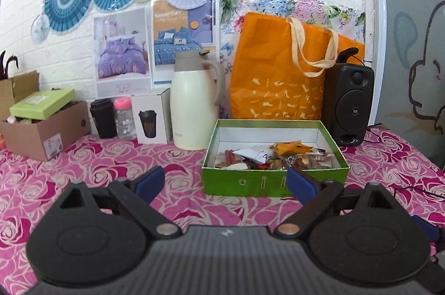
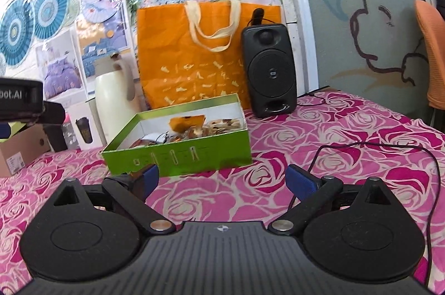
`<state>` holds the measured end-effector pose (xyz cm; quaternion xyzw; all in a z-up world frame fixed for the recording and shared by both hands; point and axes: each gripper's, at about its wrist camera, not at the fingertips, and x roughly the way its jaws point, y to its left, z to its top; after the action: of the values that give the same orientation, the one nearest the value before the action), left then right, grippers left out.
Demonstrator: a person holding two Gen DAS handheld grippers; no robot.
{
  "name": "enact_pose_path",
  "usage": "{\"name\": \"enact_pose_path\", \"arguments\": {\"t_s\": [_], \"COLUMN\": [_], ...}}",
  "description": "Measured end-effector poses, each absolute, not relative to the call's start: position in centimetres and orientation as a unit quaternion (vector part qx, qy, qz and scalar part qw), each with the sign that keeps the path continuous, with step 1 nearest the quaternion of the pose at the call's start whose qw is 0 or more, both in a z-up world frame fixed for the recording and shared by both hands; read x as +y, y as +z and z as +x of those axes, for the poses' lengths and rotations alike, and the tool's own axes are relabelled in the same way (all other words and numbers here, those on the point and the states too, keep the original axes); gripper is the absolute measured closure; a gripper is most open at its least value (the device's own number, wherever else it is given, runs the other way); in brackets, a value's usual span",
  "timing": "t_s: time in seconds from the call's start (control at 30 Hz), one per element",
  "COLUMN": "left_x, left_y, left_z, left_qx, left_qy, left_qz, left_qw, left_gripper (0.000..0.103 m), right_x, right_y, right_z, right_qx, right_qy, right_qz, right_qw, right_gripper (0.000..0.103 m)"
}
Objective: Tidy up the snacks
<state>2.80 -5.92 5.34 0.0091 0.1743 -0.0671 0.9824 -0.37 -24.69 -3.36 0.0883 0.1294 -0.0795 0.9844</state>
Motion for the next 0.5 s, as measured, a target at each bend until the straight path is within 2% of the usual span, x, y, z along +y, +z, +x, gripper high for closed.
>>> {"name": "enact_pose_path", "arguments": {"t_s": [0.5], "left_x": [-5.33], "left_y": [5.02], "left_z": [3.04], "left_qx": [0.185], "left_qy": [-0.045], "left_qz": [0.018], "left_qw": [0.982], "left_gripper": [0.01], "right_x": [-24.58], "right_y": [-4.12], "right_z": [-0.44], "right_qx": [0.147], "right_qy": [-0.08], "right_qz": [0.096], "right_qw": [0.981], "right_gripper": [0.0]}}
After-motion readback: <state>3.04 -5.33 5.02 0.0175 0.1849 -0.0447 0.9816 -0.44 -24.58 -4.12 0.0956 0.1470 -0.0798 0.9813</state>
